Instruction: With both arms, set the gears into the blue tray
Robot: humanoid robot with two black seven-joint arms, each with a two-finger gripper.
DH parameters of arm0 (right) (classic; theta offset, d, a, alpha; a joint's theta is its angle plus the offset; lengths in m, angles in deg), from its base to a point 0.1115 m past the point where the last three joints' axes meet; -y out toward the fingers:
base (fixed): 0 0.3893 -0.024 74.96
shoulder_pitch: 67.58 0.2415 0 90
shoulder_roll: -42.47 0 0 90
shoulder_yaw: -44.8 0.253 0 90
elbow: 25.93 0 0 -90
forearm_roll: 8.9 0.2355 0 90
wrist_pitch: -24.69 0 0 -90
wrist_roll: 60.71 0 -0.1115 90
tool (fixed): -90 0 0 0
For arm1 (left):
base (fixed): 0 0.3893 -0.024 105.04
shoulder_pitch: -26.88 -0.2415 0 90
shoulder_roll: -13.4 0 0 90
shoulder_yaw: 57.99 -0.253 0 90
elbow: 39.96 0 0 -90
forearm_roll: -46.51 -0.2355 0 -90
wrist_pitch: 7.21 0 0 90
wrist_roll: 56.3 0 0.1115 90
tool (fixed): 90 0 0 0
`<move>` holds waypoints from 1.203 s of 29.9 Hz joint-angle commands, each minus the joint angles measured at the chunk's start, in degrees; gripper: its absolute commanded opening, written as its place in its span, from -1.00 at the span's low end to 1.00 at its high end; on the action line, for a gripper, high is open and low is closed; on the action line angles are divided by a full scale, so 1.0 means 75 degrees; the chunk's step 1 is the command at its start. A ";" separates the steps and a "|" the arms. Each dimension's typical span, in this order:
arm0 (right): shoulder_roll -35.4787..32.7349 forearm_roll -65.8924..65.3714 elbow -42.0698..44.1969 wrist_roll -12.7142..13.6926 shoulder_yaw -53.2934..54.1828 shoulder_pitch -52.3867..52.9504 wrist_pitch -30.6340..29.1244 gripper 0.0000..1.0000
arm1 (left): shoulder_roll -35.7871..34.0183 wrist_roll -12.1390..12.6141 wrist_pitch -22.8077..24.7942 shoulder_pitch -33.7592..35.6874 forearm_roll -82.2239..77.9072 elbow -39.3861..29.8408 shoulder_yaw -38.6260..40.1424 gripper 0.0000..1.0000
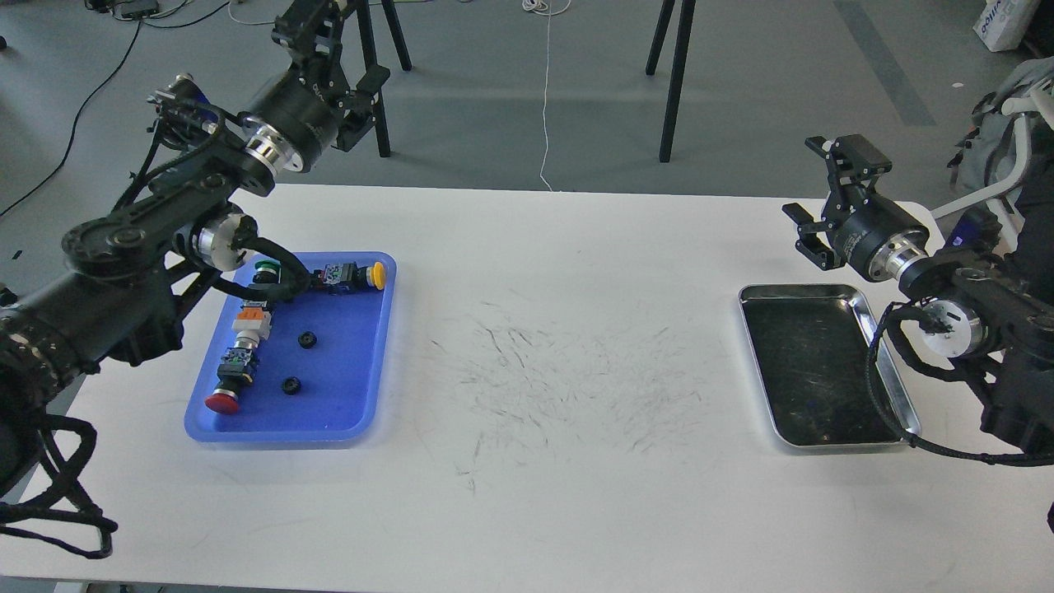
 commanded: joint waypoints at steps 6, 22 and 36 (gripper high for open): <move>0.0126 0.0280 0.0141 0.0008 0.0265 0.0115 0.0008 0.97 | 0.0381 0.0000 -0.0035 -0.0429 0.0284 0.0383 0.0059 0.99; 0.0126 0.0373 0.0129 0.0008 0.1109 0.0467 0.0078 0.96 | 0.0310 0.0000 -0.0070 -0.0875 0.0800 0.0394 0.0083 0.99; 0.0126 0.0725 0.0153 0.0008 0.1144 0.0374 0.0090 0.96 | 0.0357 0.0000 -0.0082 -0.1004 0.1409 0.0465 0.0563 0.99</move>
